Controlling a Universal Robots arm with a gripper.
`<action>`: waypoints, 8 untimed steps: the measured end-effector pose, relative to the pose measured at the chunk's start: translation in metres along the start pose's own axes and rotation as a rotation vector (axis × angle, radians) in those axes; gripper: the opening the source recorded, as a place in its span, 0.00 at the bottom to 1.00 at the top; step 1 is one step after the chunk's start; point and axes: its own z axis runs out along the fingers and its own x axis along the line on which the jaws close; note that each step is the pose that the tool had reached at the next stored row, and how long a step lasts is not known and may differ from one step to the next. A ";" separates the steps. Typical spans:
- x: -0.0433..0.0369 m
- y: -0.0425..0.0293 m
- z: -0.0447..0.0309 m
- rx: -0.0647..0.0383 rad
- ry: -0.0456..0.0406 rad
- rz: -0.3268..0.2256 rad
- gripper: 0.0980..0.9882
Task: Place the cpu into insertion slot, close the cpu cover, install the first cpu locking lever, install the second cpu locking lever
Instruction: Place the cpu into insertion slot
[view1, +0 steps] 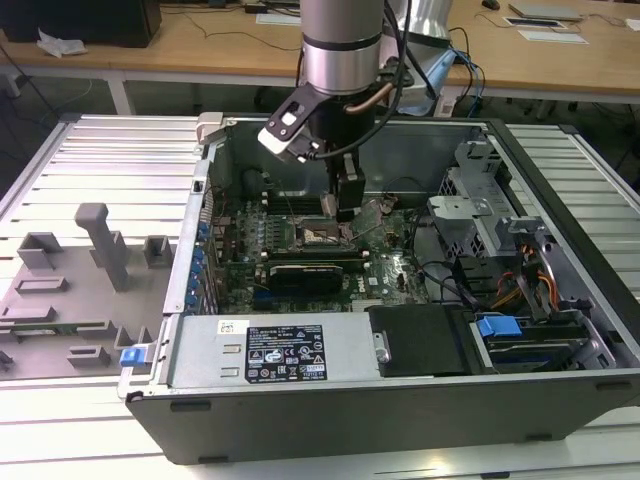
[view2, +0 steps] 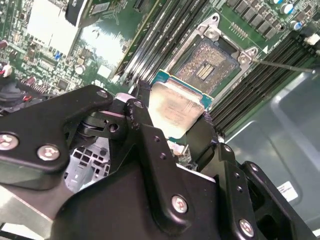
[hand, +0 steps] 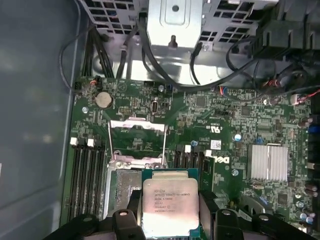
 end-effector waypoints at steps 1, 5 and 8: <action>0.0001 -0.0014 0.0024 -0.003 -0.0003 0.000 0.50; 0.0004 -0.0055 0.0095 -0.016 -0.0013 0.000 0.50; 0.0008 -0.0071 0.0187 -0.017 -0.0026 0.000 0.50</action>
